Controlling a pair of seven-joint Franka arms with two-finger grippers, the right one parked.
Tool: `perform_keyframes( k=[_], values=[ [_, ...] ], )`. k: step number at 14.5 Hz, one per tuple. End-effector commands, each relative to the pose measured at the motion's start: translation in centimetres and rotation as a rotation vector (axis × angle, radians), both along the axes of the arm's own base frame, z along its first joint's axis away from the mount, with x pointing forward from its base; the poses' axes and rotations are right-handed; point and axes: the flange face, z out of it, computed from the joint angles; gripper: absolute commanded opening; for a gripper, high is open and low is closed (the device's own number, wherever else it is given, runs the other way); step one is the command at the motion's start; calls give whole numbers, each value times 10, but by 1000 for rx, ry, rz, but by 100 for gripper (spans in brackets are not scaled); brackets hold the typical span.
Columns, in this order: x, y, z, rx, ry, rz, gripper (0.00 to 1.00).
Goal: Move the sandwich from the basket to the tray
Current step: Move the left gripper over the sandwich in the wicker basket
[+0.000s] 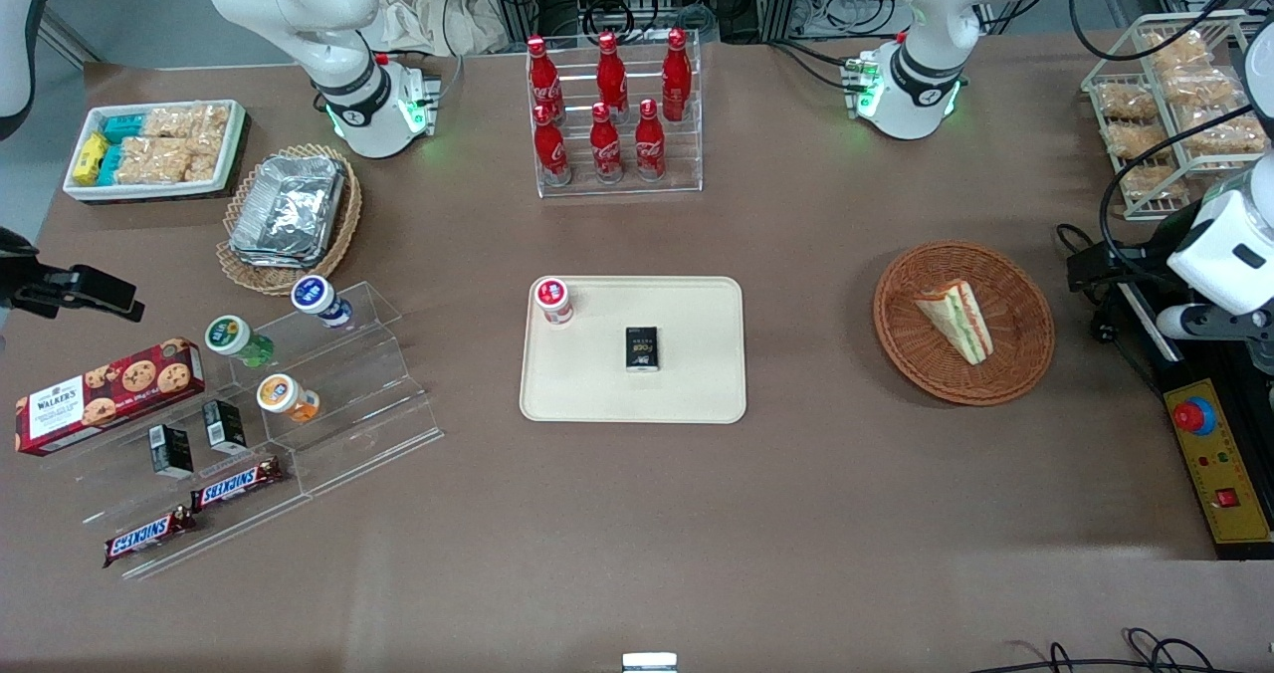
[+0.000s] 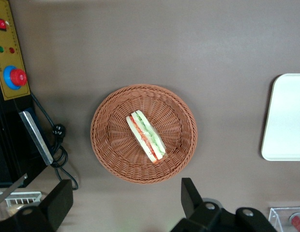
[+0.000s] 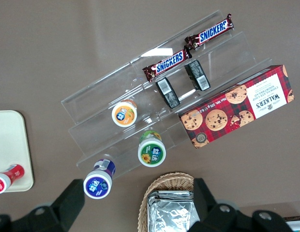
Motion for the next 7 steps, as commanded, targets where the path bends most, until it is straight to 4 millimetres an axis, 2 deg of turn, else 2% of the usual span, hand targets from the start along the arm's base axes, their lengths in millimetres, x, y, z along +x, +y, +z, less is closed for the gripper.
perform_keyframes(
  k=[1, 4, 7],
  values=[
    [4, -2, 7, 12, -14, 54, 99],
    [9, -3, 5, 3, -8, 73, 99],
    [3, -4, -7, 44, 42, 341, 99]
  ],
)
